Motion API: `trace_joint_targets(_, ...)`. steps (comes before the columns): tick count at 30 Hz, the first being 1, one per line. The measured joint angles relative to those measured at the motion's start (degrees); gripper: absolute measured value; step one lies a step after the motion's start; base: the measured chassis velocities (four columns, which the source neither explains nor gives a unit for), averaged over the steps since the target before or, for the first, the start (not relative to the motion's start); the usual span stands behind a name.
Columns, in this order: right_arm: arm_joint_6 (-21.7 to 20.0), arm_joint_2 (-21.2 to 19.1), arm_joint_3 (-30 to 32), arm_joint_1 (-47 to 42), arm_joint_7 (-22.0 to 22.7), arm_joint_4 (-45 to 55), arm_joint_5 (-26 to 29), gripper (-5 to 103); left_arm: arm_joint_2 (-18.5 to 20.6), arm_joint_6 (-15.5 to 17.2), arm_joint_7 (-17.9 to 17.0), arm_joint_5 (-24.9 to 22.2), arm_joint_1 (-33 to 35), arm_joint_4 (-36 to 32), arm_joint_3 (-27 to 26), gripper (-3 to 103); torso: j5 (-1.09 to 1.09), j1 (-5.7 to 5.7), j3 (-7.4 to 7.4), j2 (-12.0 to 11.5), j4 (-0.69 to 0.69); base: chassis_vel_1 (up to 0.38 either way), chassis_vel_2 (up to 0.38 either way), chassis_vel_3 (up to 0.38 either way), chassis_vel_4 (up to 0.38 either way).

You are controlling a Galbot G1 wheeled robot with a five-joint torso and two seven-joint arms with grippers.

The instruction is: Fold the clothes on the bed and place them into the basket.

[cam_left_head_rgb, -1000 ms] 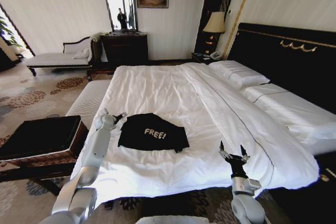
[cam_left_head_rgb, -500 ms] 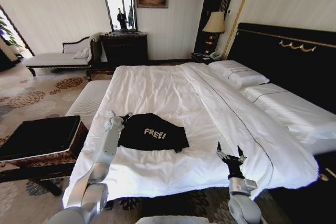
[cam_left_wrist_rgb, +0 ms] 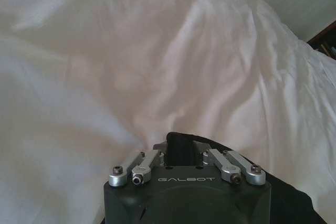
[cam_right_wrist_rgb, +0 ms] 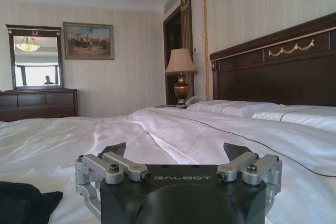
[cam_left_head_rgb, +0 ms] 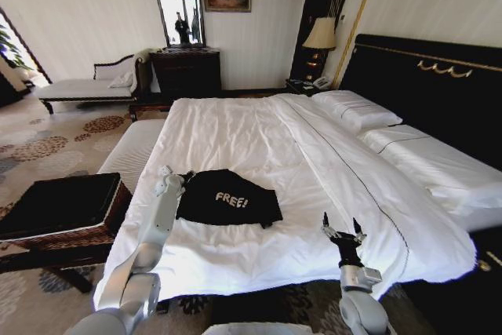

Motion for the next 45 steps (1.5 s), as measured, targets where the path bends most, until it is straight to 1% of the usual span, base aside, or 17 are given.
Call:
trace_joint_targets(5, 0.0, 0.4, -0.2, 0.1, 0.1, -0.4, -0.4, 100, 0.1, -0.5, 0.8, 0.1, 0.9, -0.4, 0.0, 7, 0.0, 0.0, 0.0, 0.0, 0.0, 0.0, 0.0, 0.0, 0.0)
trace_joint_targets(11, -0.1, 0.0, -0.9, 0.6, 0.4, -0.6, 0.3, 100, 0.9, -1.4, 1.8, 0.0, 1.9, -2.3, -0.1, 0, 0.0, 0.0, 0.0, 0.0, -0.02, 0.0, 0.0, 0.0, 0.0)
trace_joint_targets(13, -0.7, -1.0, -1.8, 1.2, 1.1, -0.2, 3.1, 100, 1.7, -1.6, 2.1, -0.5, 2.9, -4.3, -0.1, 0, 0.0, 0.0, 0.0, 0.0, -0.02, 0.0, 0.0, 0.0, 0.0)
trace_joint_targets(14, -2.1, -3.3, -2.6, 2.4, 2.4, 0.5, 6.3, 100, 2.8, -1.9, 2.4, -0.8, 4.1, -6.5, -0.2, 0, 0.0, 0.0, 0.0, 0.0, -0.02, 0.0, 0.0, 0.0, 0.0)
trace_joint_targets(17, -3.1, -6.0, -3.5, 3.9, 3.6, 0.7, 8.6, 100, 3.9, -2.1, 2.7, -1.0, 5.2, -8.3, -0.4, 0, 0.0, 0.0, 0.0, 0.0, -0.02, 0.0, 0.0, 0.0, 0.0)
trace_joint_targets(19, -5.9, -12.8, -6.1, 8.4, 5.8, 1.1, 15.2, 100, 6.1, -2.3, 3.0, -2.0, 7.7, -11.9, -0.9, 0, -0.01, 0.0, 0.0, 0.0, 0.02, 0.0, 0.0, 0.0, 0.0)
trace_joint_targets(21, -6.8, -14.1, -6.9, 9.6, 6.5, 1.2, 17.5, 100, 6.4, -2.3, 3.1, -2.2, 8.3, -12.8, -1.0, 0, 0.0, 0.0, 0.0, 0.0, 0.01, 0.0, 0.0, 0.0, 0.0)
trace_joint_targets(23, -10.1, -18.7, -11.1, 15.7, 9.2, 1.5, 28.6, 100, 8.1, -2.4, 3.6, -2.6, 10.8, -16.6, -1.1, 0, 0.0, 0.0, 0.0, 0.0, 0.0, 0.0, 0.0, 0.0, 0.0)
trace_joint_targets(25, -10.8, -19.8, -12.8, 18.1, 9.6, 1.4, 31.4, 100, 8.6, -2.4, 3.8, -2.6, 11.6, -17.8, -1.1, 0, -0.01, 0.0, 0.0, 0.0, 0.0, 0.0, 0.0, 0.0, 0.0)
trace_joint_targets(28, -13.1, -22.9, -20.6, 28.1, 9.8, -0.7, 37.3, 100, 9.8, -2.5, 4.3, -2.7, 14.2, -21.7, -1.2, 0, 0.01, 0.0, 0.01, 0.0, 0.02, 0.0, 0.0, 0.0, 0.0)
trace_joint_targets(30, -14.6, -23.8, -26.6, 34.8, 9.8, -2.8, 38.6, 100, 10.6, -2.5, 4.4, -2.8, 15.7, -23.9, -1.4, 0, -0.01, 0.0, 0.0, 0.0, 0.02, 0.0, 0.0, 0.0, 0.0)
trace_joint_targets(33, -15.7, -24.0, -30.5, 38.5, 9.7, -4.3, 38.8, 100, 10.9, -2.5, 4.4, -2.8, 16.5, -24.9, -1.7, 0, 0.01, 0.01, 0.01, 0.0, 0.0, 0.0, 0.0, 0.0, 0.0)
trace_joint_targets(34, -18.7, -24.0, -42.8, 50.3, 8.5, -10.6, 36.6, 100, 11.9, -2.5, 4.1, -3.3, 19.1, -27.7, -2.4, 0, 0.0, 0.0, 0.01, 0.0, 0.0, 0.0, 0.0, 0.0, 0.0)
trace_joint_targets(36, -20.4, -23.0, -49.5, 56.9, 8.0, -15.5, 35.7, 100, 12.0, -2.4, 3.7, -3.3, 20.6, -28.9, -2.9, 0, -0.02, 0.0, 0.01, 0.0, 0.05, 0.0, 0.0, 0.0, 0.0)
trace_joint_targets(38, -21.0, -22.6, -51.0, 58.2, 8.0, -16.6, 35.7, 100, 12.0, -2.4, 3.5, -3.3, 20.9, -29.2, -3.0, 0, -0.02, 0.0, 0.01, 0.0, 0.03, 0.0, 0.0, 0.0, 0.0)
trace_joint_targets(42, -26.8, -19.1, -56.9, 64.0, 10.3, -22.5, 39.3, 100, 11.5, -2.2, 3.0, -3.3, 22.7, -31.0, -3.6, 0, -0.01, 0.01, 0.01, 0.0, 0.0, 0.0, 0.0, 0.0, 0.0)
trace_joint_targets(45, -27.4, -18.0, -58.0, 65.1, 10.3, -24.7, 39.7, 100, 11.3, -2.1, 2.9, -3.3, 23.0, -31.5, -3.7, 0, 0.01, 0.01, 0.0, 0.0, 0.0, 0.0, 0.0, 0.0, 0.0)
